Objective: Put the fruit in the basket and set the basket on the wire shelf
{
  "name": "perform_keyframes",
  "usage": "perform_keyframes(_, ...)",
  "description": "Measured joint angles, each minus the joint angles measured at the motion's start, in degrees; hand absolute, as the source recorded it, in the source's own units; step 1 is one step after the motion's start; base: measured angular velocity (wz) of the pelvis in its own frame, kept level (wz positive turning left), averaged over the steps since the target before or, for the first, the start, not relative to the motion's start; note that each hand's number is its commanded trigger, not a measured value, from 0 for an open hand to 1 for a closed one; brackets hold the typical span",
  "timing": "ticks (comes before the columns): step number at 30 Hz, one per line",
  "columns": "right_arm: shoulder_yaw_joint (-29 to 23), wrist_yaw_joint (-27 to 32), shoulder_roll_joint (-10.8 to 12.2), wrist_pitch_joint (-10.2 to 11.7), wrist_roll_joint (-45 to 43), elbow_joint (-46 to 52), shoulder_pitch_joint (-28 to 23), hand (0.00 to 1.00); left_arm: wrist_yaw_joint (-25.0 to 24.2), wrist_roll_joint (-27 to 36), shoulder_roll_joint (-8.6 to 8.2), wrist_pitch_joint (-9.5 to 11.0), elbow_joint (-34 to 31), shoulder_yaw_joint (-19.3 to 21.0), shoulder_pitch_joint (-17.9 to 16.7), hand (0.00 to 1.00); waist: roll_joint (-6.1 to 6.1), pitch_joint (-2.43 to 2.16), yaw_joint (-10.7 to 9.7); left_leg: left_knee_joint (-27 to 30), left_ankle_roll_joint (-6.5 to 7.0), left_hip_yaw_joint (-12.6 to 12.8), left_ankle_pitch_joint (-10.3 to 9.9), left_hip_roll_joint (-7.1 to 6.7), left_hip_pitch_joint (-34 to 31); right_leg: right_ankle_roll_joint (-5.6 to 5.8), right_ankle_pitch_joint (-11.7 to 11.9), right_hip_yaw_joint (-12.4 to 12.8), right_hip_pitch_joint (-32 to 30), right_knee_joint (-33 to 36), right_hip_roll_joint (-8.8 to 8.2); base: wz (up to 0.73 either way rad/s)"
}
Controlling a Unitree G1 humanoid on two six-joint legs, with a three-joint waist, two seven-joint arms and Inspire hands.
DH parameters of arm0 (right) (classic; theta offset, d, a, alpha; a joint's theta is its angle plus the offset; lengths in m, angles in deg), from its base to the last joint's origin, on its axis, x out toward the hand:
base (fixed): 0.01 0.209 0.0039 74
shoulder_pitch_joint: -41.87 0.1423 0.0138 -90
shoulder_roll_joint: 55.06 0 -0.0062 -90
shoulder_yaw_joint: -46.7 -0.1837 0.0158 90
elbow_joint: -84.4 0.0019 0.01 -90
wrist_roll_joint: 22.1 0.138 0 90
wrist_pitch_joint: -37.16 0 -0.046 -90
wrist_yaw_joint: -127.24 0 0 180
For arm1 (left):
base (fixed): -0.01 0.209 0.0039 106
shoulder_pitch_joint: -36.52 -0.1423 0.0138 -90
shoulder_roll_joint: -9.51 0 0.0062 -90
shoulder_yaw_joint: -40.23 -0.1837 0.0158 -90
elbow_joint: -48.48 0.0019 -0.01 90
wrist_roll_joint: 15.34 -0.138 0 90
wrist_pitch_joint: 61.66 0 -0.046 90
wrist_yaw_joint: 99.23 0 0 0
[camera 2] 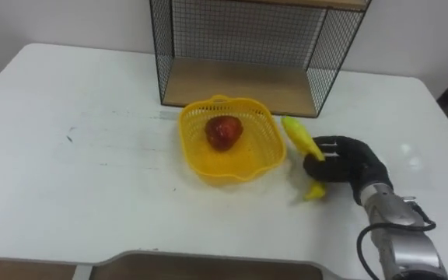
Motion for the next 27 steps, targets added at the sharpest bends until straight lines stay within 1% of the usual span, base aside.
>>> perform_keyframes(2, 0.04, -0.24, 1.06, 0.0, 4.62, 2.28, -1.23, 1.0, 0.01, 0.0, -0.36, -0.05, 0.0, 0.0, 0.04, 0.0, 0.04, -0.07, 0.05, -0.08, 0.0, 0.0, 0.0, -0.01, 0.02, 0.0, 0.0, 0.24, 0.0, 0.0, 0.0, 0.0)
perform_keyframes(4, 0.05, -0.34, 1.51, 0.0, 6.88, 3.83, -1.82, 1.0, 0.03, 0.0, -0.53, -0.04, -0.01, 0.01, -0.2, 0.0, 0.11, -0.13, 0.08, -0.2, 0.01, -0.01, 0.0, 0.05, 0.11, 0.01, 0.0, 0.32, 0.0, 0.01, -0.01, 0.0)
perform_keyframes(6, 0.04, -0.29, 1.51, 0.02, 9.05, 5.32, -2.15, 1.0, 0.16, 0.0, -0.69, -0.03, -0.03, 0.02, -0.53, 0.0, 0.19, -0.22, -0.01, -0.17, 0.02, 0.0, 0.01, 0.3, 0.13, 0.01, 0.0, 0.34, 0.02, 0.02, -0.03, 0.0)
perform_keyframes(8, 0.03, -0.14, 1.51, 0.02, 10.89, 7.01, -2.37, 1.0, 0.32, -0.02, -0.87, -0.04, -0.06, 0.06, -1.25, 0.0, 0.25, -0.42, -0.32, -0.02, 0.02, 0.01, 0.01, 0.35, 0.22, 0.01, 0.0, 0.32, 0.18, 0.03, 0.01, 0.0)
perform_keyframes(10, 0.01, 0.12, 1.51, 0.03, 12.17, 9.34, -2.78, 1.0, 0.38, -0.04, -1.22, -0.11, -0.05, 0.06, -1.76, 0.0, 0.42, -0.39, -0.67, 0.05, 0.02, 0.01, 0.01, 0.37, 0.23, 0.01, 0.0, 0.28, 0.25, 0.03, 0.03, 0.0)
perform_keyframes(13, 0.03, 0.91, 1.52, 0.04, 12.41, 12.88, -2.99, 1.0, 0.42, -0.06, -1.88, -0.46, -0.05, 0.06, -2.17, 0.0, 0.79, -0.39, -1.09, 0.06, 0.01, 0.23, 0.01, 0.44, 0.27, 0.0, 0.0, 0.3, 0.25, 0.08, 0.05, 0.0)
perform_keyframes(16, 0.03, 2.23, 1.51, 0.09, 13.08, 16.37, -3.02, 1.0, 0.42, -0.03, -1.97, -0.6, -0.05, 0.04, -2.51, 0.0, 0.91, -0.38, -1.03, 0.1, -0.03, 0.31, 0.03, 0.53, 0.26, -0.01, 0.01, 0.31, 0.24, 0.13, 0.11, 0.0)
perform_keyframes(19, 0.06, 2.17, 1.49, 0.16, 14.5, 18.67, -2.99, 1.0, 0.42, -0.05, -2.0, -0.6, -0.07, 0.04, -2.38, 0.0, 0.9, -0.39, -0.92, 0.06, -0.05, 0.31, 0.04, 0.55, 0.2, -0.02, 0.02, 0.37, 0.13, 0.13, 0.15, 0.0)
perform_keyframes(21, 0.11, 2.2, 1.5, 0.56, 14.7, 19.22, -2.91, 1.0, 0.42, -0.03, -2.0, -0.6, -0.07, 0.01, -2.25, 0.0, 0.88, -0.4, -0.77, 0.01, -0.05, 0.31, 0.04, 0.55, 0.2, -0.02, 0.02, 0.32, 0.1, 0.16, 0.14, 0.0)
perform_keyframes(23, 0.16, 2.18, 1.5, 0.56, 14.66, 20.42, -2.93, 1.0, 0.41, -0.04, -2.01, -0.61, -0.03, 0.03, -1.97, 0.0, 0.89, -0.39, -0.17, -0.01, -0.04, 0.35, 0.05, 0.55, 0.19, -0.02, 0.01, 0.49, 0.02, 0.17, 0.14, 0.0)
perform_keyframes(27, 0.2, 2.08, 1.51, 0.6, 13.74, 23.12, -2.92, 1.0, 0.29, -0.04, -2.04, -0.59, -0.04, 0.02, -1.74, 0.0, 0.87, -0.35, 0.38, -0.08, -0.05, 0.36, 0.05, 0.59, 0.19, -0.02, 0.01, 0.51, 0.01, 0.14, 0.19, 0.0)
